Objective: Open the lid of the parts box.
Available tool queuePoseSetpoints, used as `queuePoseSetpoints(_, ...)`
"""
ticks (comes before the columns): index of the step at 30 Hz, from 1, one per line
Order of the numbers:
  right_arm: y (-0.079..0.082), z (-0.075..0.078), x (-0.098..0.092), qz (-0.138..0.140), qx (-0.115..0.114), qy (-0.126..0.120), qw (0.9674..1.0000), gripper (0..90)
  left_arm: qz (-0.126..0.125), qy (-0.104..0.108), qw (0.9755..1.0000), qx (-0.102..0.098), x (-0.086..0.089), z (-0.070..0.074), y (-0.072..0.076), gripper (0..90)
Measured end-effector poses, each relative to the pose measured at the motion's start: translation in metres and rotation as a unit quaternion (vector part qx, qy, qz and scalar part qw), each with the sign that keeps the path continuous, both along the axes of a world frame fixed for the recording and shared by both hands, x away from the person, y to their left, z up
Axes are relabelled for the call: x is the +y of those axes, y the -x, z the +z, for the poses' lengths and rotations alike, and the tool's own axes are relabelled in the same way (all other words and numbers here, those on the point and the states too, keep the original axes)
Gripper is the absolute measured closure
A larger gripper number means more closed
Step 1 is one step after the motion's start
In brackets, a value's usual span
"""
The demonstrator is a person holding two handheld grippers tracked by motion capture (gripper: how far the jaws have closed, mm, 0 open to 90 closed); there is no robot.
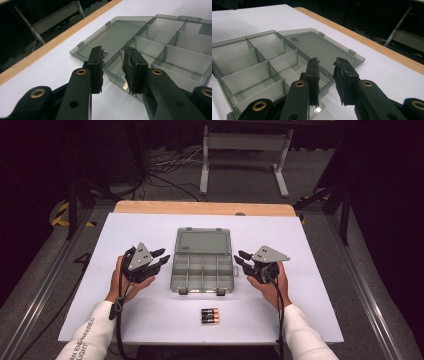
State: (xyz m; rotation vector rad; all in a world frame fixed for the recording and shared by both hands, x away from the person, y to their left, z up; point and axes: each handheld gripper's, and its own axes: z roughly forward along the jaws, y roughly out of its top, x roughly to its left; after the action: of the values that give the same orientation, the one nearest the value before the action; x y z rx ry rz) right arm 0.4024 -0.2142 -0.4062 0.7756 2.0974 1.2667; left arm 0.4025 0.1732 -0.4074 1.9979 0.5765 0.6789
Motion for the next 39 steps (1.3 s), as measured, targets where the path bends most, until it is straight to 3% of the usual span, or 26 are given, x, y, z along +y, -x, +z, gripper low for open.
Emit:
queuePoseSetpoints(10, 0.019, -0.001, -0.002, 0.021, 0.002, 0.006, 0.9998, 69.8, -0.019, 0.001, 0.9998, -0.010, 0.013, -0.005, 0.021, 59.4)
queuePoseSetpoints(24, 0.041, -0.005, -0.004, 0.037, -0.001, 0.020, 0.9991, 58.7, -0.030, 0.007, 0.9995, -0.005, 0.029, -0.018, 0.043, 39.9)
queuePoseSetpoints(31, 0.050, -0.007, -0.006, 0.044, 0.002, 0.027, 0.9987, 46.4, -0.023, 0.004, 0.9997, -0.003, 0.037, -0.026, 0.052, 27.6)
queuePoseSetpoints(33, 0.052, -0.010, -0.006, 0.044, 0.008, 0.028, 0.9986, 40.0, -0.021, 0.007, 0.9997, 0.003, 0.039, -0.027, 0.053, 20.7)
queuePoseSetpoints(39, 0.057, -0.015, -0.007, 0.042, 0.013, 0.035, 0.9984, 28.5, -0.013, 0.022, 0.9996, 0.015, 0.047, -0.033, 0.059, 10.9)
